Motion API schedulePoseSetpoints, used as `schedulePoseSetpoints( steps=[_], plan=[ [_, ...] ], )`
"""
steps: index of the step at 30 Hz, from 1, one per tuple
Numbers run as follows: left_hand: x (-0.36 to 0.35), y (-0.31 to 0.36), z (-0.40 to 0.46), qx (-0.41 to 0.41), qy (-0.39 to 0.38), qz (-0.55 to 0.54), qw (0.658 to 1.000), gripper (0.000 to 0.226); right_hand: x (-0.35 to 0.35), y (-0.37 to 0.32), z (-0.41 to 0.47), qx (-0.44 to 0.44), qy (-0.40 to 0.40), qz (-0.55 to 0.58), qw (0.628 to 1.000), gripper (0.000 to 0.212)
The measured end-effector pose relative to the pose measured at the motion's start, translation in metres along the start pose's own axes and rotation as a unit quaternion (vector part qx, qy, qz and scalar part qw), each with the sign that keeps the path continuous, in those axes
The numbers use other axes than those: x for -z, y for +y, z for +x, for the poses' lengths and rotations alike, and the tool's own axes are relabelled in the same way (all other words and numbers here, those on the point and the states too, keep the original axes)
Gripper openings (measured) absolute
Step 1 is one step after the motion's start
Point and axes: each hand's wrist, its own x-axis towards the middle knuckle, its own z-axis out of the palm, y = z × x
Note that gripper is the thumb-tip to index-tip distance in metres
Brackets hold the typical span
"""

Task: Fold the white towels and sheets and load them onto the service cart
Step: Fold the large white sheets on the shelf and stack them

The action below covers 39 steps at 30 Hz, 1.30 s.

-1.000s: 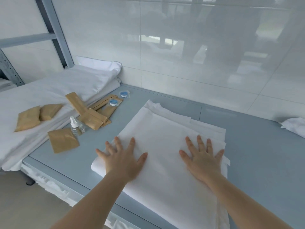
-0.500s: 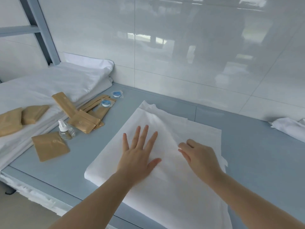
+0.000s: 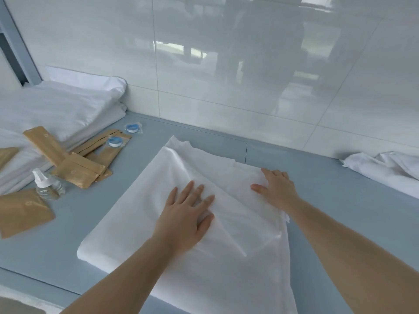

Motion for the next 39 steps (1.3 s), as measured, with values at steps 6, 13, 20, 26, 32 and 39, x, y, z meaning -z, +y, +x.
schedulePoseSetpoints(
  steps=[6,13,20,26,32,39],
  plan=[
    [0.002,0.001,-0.003,0.011,-0.011,0.001,1.0,0.076,0.003,-0.007,0.008,0.071,0.141,-0.01,0.987,0.023],
    [0.0,-0.002,-0.004,0.022,-0.007,0.012,1.0,0.075,0.008,-0.011,0.013,0.04,0.152,-0.017,0.987,0.019],
    [-0.004,0.0,-0.002,0.018,-0.001,0.011,1.0,0.077,0.005,0.011,-0.005,0.007,0.162,0.047,0.986,0.02],
    [-0.006,-0.001,-0.001,0.022,0.011,-0.003,1.0,0.078,0.006,0.014,0.0,-0.024,0.161,0.045,0.986,0.021],
    [-0.008,0.001,0.0,0.055,0.023,0.0,0.998,0.101,0.019,-0.011,-0.024,0.005,0.175,0.009,0.985,0.044],
    [-0.008,0.001,0.001,0.051,0.009,0.01,0.999,0.098,-0.005,-0.05,-0.133,0.356,-0.029,-0.01,0.934,0.097]
  ],
)
